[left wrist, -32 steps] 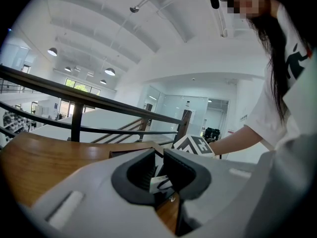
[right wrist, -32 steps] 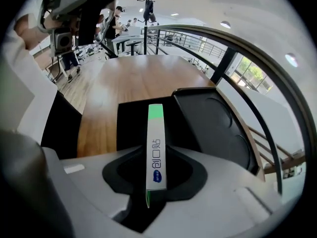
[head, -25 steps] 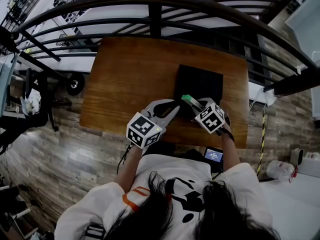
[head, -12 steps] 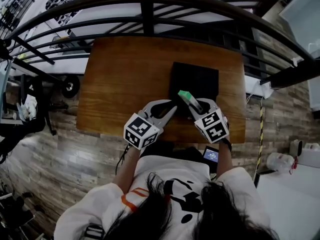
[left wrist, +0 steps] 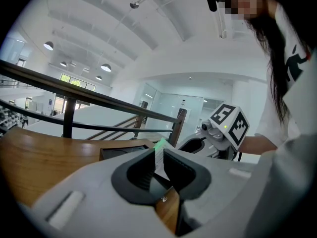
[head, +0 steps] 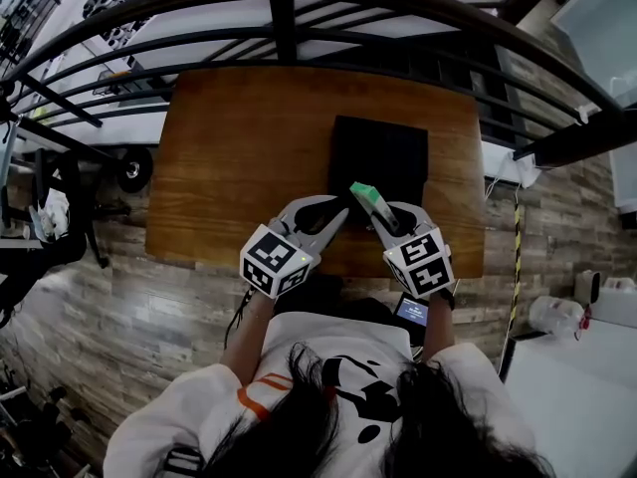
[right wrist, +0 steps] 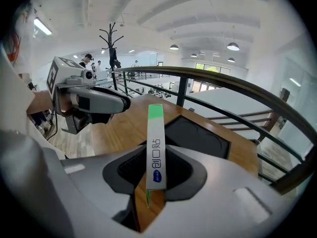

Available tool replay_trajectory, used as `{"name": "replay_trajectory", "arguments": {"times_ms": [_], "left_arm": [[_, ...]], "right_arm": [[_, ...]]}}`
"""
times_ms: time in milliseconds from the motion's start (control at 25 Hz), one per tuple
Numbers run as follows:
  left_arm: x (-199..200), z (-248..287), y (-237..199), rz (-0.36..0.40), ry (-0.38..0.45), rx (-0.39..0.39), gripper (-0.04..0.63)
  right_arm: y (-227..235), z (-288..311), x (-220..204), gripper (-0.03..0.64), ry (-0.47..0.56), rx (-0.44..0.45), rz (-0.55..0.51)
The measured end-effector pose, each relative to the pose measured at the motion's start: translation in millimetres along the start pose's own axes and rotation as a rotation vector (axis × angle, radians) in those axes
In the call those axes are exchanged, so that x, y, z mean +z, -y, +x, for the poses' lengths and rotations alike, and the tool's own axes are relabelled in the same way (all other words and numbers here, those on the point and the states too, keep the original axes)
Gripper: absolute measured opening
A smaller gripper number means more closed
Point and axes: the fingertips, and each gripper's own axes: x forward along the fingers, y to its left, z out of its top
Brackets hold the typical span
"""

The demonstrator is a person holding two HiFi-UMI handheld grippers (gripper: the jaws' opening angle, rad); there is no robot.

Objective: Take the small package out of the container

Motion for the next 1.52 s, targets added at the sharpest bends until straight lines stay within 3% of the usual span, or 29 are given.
{"name": "replay_trajectory", "arguments": {"times_ms": [480, 920, 1520], "left_arm": [[1, -12, 27, 0.029, -0.002, 0.012, 0.044], [-16, 4, 106, 0.069, -0.038, -0.015, 0.044], [-74, -40, 238, 0.101, -0.062, -0.034, 0.044]], "right_arm": [[-21, -28, -16, 0.118, 0.024, -0.002, 0.057], [-22, -89, -63, 0.118, 0.074, -0.033, 0.104], [-91, -176, -153, 0.118, 0.126, -0.068, 0.157]]}}
